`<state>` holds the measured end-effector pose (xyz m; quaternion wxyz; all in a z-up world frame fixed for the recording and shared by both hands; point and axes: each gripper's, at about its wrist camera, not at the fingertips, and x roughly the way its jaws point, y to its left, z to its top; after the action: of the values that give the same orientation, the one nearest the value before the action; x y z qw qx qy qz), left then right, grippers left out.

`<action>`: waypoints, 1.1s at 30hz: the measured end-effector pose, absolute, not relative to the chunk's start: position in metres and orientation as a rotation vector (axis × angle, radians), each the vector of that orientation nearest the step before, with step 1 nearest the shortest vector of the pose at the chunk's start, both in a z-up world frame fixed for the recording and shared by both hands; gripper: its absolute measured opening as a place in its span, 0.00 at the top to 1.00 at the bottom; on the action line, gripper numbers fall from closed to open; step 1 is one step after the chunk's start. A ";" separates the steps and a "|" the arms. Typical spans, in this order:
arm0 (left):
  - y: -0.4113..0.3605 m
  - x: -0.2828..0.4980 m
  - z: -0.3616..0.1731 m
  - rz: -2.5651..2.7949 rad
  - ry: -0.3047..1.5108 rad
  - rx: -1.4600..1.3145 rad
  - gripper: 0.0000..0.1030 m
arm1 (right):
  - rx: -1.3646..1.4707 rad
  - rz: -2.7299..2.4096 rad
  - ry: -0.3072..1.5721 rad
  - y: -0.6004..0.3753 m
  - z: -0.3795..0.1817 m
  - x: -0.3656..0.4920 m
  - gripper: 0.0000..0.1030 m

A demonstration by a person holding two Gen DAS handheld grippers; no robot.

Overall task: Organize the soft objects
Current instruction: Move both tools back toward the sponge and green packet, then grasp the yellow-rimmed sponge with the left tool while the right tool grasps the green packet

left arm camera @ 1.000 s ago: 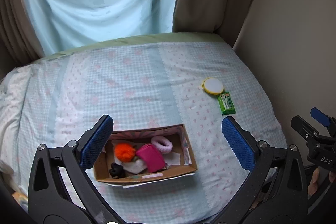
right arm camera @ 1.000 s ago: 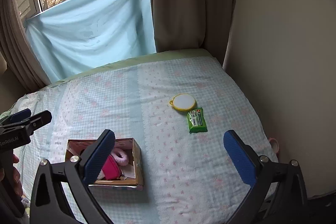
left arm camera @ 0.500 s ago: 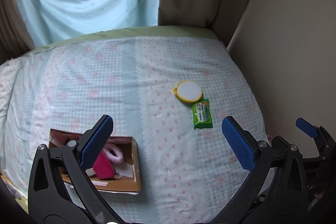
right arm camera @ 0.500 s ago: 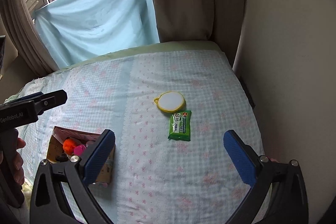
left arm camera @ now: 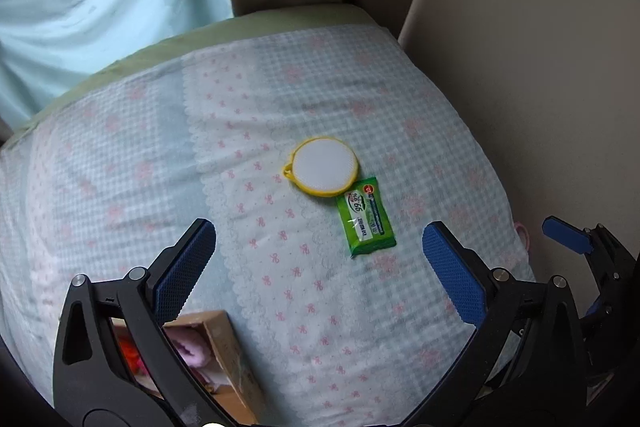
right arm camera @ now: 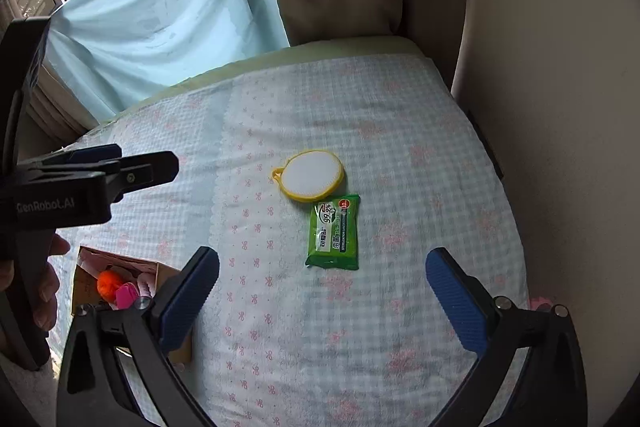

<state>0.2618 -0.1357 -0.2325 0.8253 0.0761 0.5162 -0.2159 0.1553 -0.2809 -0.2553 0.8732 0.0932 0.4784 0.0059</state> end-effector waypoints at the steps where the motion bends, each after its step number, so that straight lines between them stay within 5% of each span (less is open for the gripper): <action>1: -0.141 0.271 -0.241 -0.485 1.106 0.183 0.00 | 0.202 0.008 1.008 -0.281 -0.262 0.160 0.00; 18: -0.212 0.385 -0.455 -0.917 1.217 0.531 0.00 | 0.198 -0.043 1.126 -0.258 -0.431 0.237 0.00; 33: -0.239 0.433 -0.496 -1.010 1.163 0.592 0.00 | 0.149 -0.104 1.132 -0.251 -0.487 0.288 0.00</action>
<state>0.4328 -0.2395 -0.4958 0.6783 0.2636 0.5179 -0.4498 0.2878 -0.2515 -0.4872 0.8401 0.0705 0.5355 -0.0491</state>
